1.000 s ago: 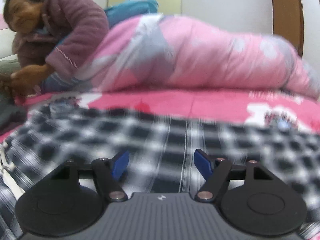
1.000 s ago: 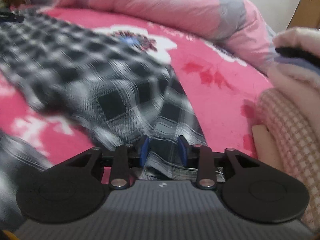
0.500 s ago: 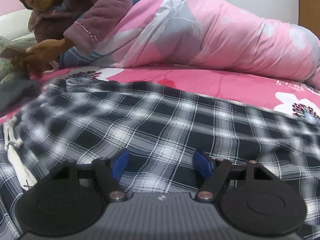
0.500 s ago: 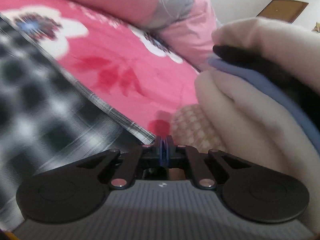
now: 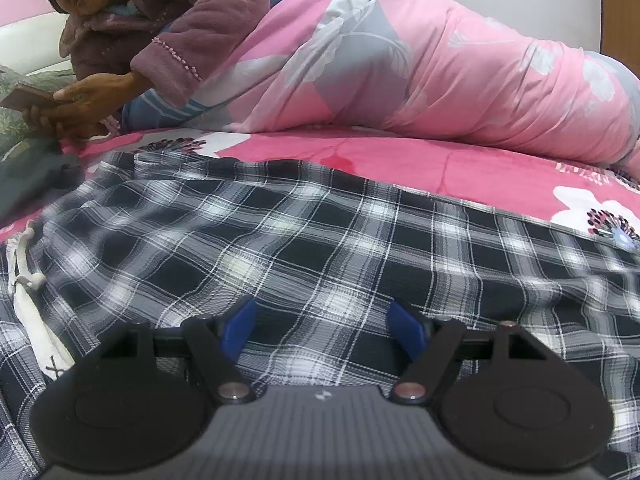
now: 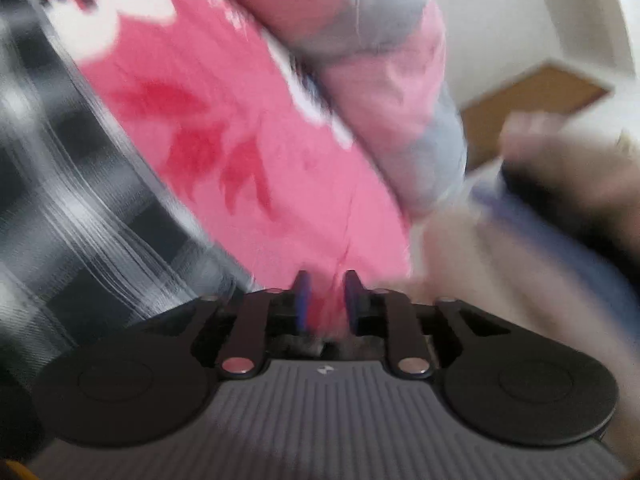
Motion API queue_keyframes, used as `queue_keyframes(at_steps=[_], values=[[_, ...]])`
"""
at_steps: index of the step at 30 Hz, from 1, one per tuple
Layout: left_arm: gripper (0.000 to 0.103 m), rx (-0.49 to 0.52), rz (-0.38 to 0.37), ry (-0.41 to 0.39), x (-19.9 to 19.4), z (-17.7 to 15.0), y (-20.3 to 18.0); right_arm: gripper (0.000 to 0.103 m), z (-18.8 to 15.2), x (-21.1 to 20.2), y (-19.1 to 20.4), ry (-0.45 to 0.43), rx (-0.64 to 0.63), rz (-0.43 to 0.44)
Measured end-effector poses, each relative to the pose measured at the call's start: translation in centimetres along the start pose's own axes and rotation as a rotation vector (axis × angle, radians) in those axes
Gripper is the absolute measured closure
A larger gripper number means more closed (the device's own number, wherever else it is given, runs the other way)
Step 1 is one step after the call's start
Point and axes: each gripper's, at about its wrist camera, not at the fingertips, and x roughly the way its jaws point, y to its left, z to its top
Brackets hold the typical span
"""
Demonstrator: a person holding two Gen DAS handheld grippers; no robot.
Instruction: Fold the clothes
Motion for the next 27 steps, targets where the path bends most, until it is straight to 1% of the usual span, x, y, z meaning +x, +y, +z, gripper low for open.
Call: queue_keyframes(at_steps=[1, 2, 5, 7, 9, 11, 13, 14, 16, 19, 21, 23, 24, 25, 26, 27], values=[[0.027, -0.001, -0.002, 0.0, 0.0, 0.0, 0.0, 0.056, 0.3, -0.8, -0.2, -0.038, -0.025, -0.031], [0.027, -0.002, -0.003, 0.0, 0.0, -0.1, -0.1, 0.055, 0.7, -1.5, -0.8, -0.061, -0.032, -0.05], [0.026, -0.001, -0.004, 0.001, -0.1, -0.1, -0.2, 0.055, 1.1, -3.8, -4.0, -0.076, 0.086, -0.046], [0.026, -0.003, -0.002, 0.0, -0.1, -0.1, -0.3, 0.056, 0.3, -6.7, -6.9, -0.1, 0.261, 0.028], [0.026, -0.007, -0.007, -0.001, -0.2, -0.2, -0.4, 0.055, -1.4, -10.0, -9.1, -0.139, 0.427, 0.129], [0.025, -0.013, -0.014, -0.002, -0.2, -0.2, -0.3, 0.055, -3.5, -14.1, -9.8, -0.143, 0.586, 0.235], [0.023, -0.018, -0.024, -0.003, -0.2, -0.2, -0.3, 0.055, -6.5, -16.1, -10.4, -0.075, 0.756, 0.373], [0.023, -0.02, -0.027, -0.003, -0.3, -0.2, -0.2, 0.055, -8.1, -16.2, -10.3, -0.021, 0.842, 0.428], [0.023, -0.024, -0.03, -0.005, -0.3, -0.2, -0.2, 0.055, -11.7, -15.7, -10.3, 0.109, 1.036, 0.485], [0.023, -0.026, -0.034, -0.005, -0.3, -0.2, -0.1, 0.055, -16.4, -13.6, -10.1, 0.312, 1.321, 0.497], [0.023, -0.028, -0.034, -0.004, -0.3, -0.3, -0.1, 0.055, -18.0, -12.6, -9.6, 0.385, 1.434, 0.514], [0.023, -0.029, -0.034, -0.004, -0.3, -0.2, 0.0, 0.058, -19.0, -11.5, -8.9, 0.414, 1.527, 0.534], [0.023, -0.031, -0.036, -0.005, -0.4, -0.2, 0.0, 0.061, -19.2, -10.9, -8.6, 0.425, 1.549, 0.535], [0.023, -0.034, -0.037, -0.006, -0.4, -0.2, 0.1, 0.078, -19.2, -10.6, -8.2, 0.432, 1.551, 0.531], [0.023, -0.037, -0.039, -0.007, -0.4, -0.2, 0.1, 0.103, -18.8, -10.4, -7.9, 0.431, 1.509, 0.526], [0.023, -0.04, -0.04, -0.008, -0.4, -0.2, 0.1, 0.103, -18.4, -10.2, -7.6, 0.429, 1.462, 0.521]])
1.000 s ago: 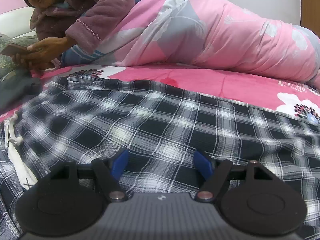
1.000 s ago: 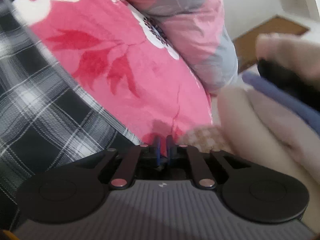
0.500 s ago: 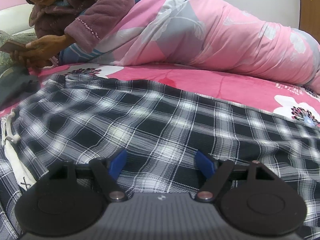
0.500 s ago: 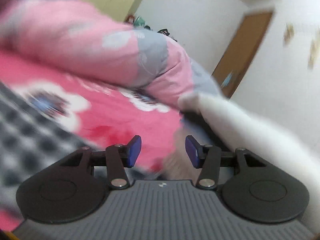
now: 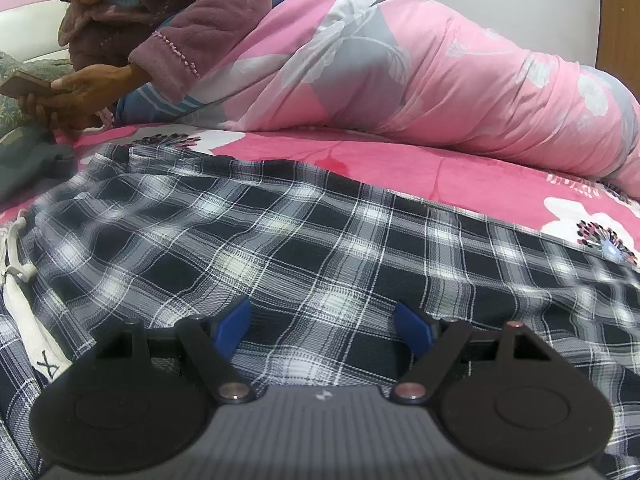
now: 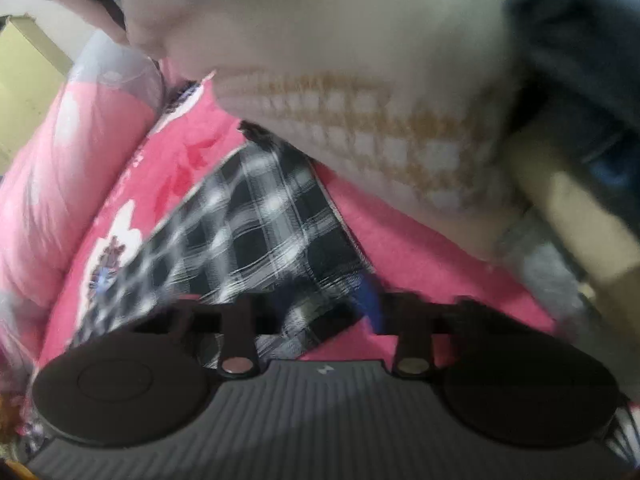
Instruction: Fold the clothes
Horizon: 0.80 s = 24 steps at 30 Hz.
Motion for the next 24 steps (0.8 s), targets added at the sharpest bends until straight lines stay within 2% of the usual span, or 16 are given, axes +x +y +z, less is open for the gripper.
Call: queue_keyframes(at_steps=[2, 5, 7, 9, 10, 12, 16, 17, 18, 20, 22, 24], values=[[0.023, -0.003, -0.001, -0.001, 0.0, 0.0, 0.1, 0.103, -0.2, 0.0, 1.5, -0.026, -0.147, -0.062], [0.023, -0.003, 0.001, -0.001, 0.0, 0.0, 0.0, 0.103, -0.2, -0.5, 3.9, -0.107, -0.393, -0.234], [0.023, -0.002, 0.002, -0.001, 0.1, 0.0, 0.0, 0.103, -0.4, -0.1, 4.2, -0.086, -0.452, -0.29], [0.023, -0.004, 0.002, -0.002, 0.1, 0.0, 0.0, 0.103, -1.5, 1.0, 5.1, -0.082, -0.571, -0.399], [0.023, -0.005, 0.001, -0.002, 0.1, -0.1, 0.1, 0.103, -1.9, 1.4, 5.3, -0.081, -0.592, -0.426], [0.023, -0.005, 0.001, -0.002, 0.2, -0.1, 0.2, 0.103, -1.9, 1.0, 4.8, -0.097, -0.533, -0.392], [0.023, -0.006, 0.0, -0.003, 0.2, -0.1, 0.2, 0.101, -0.6, -2.6, 1.3, -0.147, -0.13, -0.171], [0.023, -0.007, 0.0, -0.003, 0.2, -0.1, 0.2, 0.098, -0.4, -2.8, 0.3, -0.127, -0.047, -0.128], [0.023, -0.007, -0.001, -0.003, 0.2, -0.1, 0.2, 0.095, -0.2, -2.8, -0.7, -0.105, 0.031, -0.088], [0.023, -0.01, -0.002, -0.004, 0.2, -0.1, 0.3, 0.072, 0.1, -2.9, -2.6, -0.059, 0.186, -0.008], [0.023, -0.014, -0.006, -0.005, 0.2, -0.1, 0.3, 0.071, 0.1, -1.7, -2.5, -0.001, 0.199, -0.014], [0.023, -0.019, -0.009, -0.007, 0.2, -0.1, 0.4, 0.07, 0.2, -1.1, -1.5, 0.005, 0.134, -0.022]])
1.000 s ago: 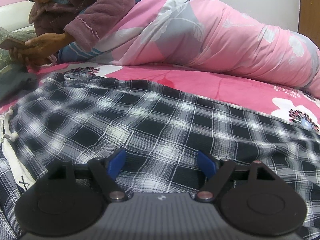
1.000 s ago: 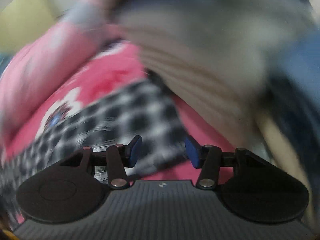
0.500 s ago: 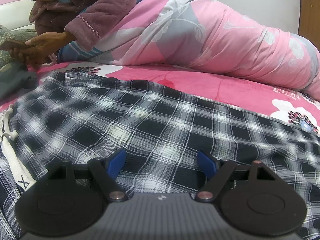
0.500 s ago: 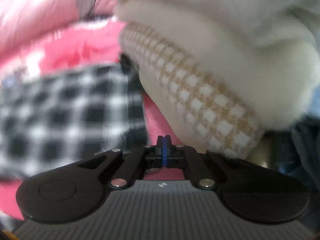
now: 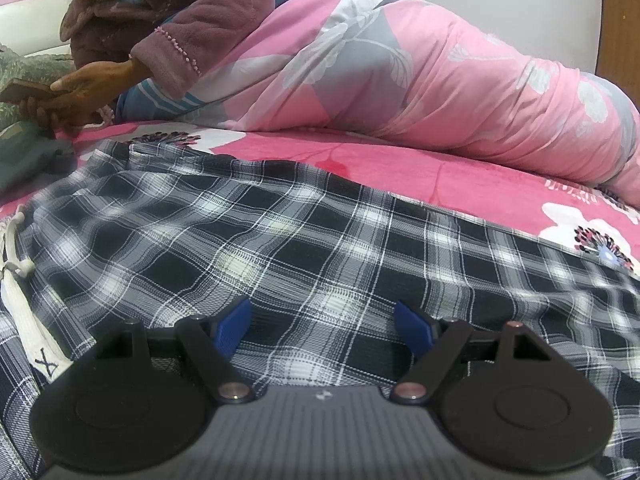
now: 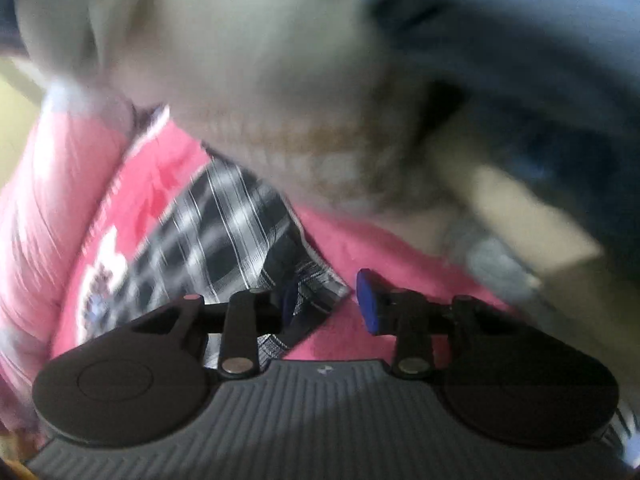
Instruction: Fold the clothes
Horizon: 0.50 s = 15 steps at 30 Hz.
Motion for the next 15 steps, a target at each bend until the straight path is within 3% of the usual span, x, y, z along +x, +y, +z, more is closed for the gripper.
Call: queue_keyframes(at_steps=[1, 4, 6, 9, 15], values=[[0.023, -0.002, -0.001, -0.001, 0.0, 0.0, 0.0, 0.072, 0.0, 0.3, 0.6, 0.001, -0.034, -0.004], [0.023, -0.009, -0.005, -0.003, -0.1, 0.0, 0.1, 0.098, -0.6, 0.9, 3.1, 0.025, -0.229, -0.028], [0.023, -0.014, -0.007, -0.005, -0.1, 0.0, 0.2, 0.1, -1.4, 0.8, 4.7, 0.021, -0.342, -0.074], [0.023, -0.02, -0.01, -0.006, -0.1, 0.0, 0.2, 0.1, -1.2, -0.1, 6.3, -0.066, -0.507, -0.227], [0.023, -0.03, -0.016, -0.007, -0.1, 0.0, 0.3, 0.1, -1.3, 0.9, 6.2, -0.088, -0.675, -0.381]])
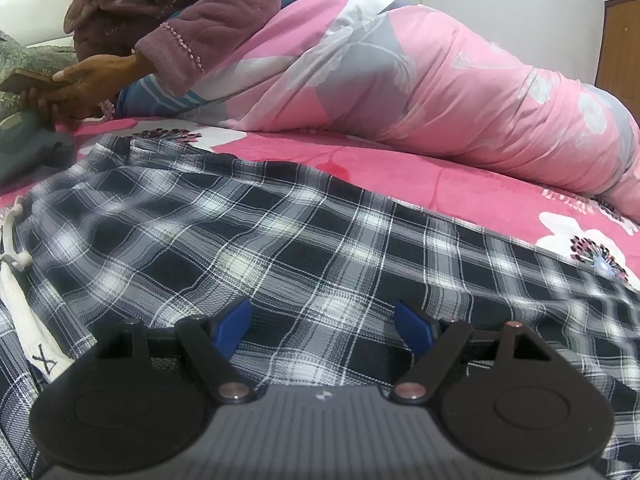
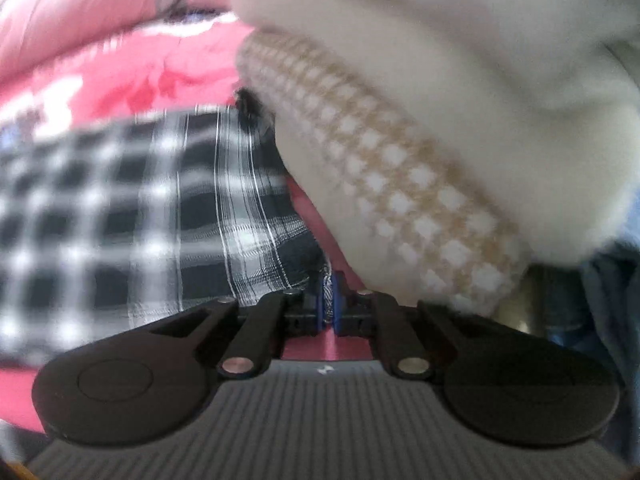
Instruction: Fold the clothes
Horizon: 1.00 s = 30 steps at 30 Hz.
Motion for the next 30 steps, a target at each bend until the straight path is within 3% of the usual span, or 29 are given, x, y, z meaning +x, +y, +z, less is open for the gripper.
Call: queue_keyframes(at_steps=[5, 8, 10, 12, 16, 18, 21, 26, 28, 30], values=[[0.023, -0.005, -0.003, -0.001, -0.1, 0.0, 0.0, 0.098, -0.7, -0.4, -0.4, -0.013, -0.031, -0.034], [0.023, -0.007, -0.003, 0.0, -0.1, 0.0, 0.0, 0.089, -1.1, -2.3, -1.2, -0.021, -0.011, -0.053], [0.023, -0.01, -0.005, 0.0, -0.1, 0.0, 0.1, 0.089, -1.5, -4.3, -1.5, -0.057, -0.017, -0.052], [0.023, -0.012, -0.005, 0.0, -0.1, 0.0, 0.1, 0.089, -2.2, -6.7, -0.9, -0.118, -0.019, -0.041], [0.023, -0.019, -0.008, -0.002, -0.1, 0.1, 0.1, 0.089, 0.2, -8.1, 2.1, -0.244, -0.089, 0.079], [0.023, -0.025, -0.011, -0.003, -0.2, 0.1, 0.2, 0.091, 1.5, -7.1, 4.0, -0.256, -0.126, 0.135], [0.023, -0.031, -0.015, -0.004, -0.2, 0.1, 0.4, 0.093, 4.2, -3.0, 8.1, -0.263, -0.213, 0.151], [0.023, -0.069, -0.045, -0.012, -0.2, 0.0, 1.1, 0.095, 9.4, 6.3, 11.8, -0.161, -0.17, 0.214], [0.023, -0.089, -0.063, -0.016, -0.2, 0.0, 1.4, 0.097, 11.1, 9.8, 11.1, -0.165, -0.088, 0.196], [0.021, -0.1, -0.075, -0.019, -0.1, 0.0, 1.7, 0.098, 12.2, 11.7, 10.9, -0.189, -0.043, 0.11]])
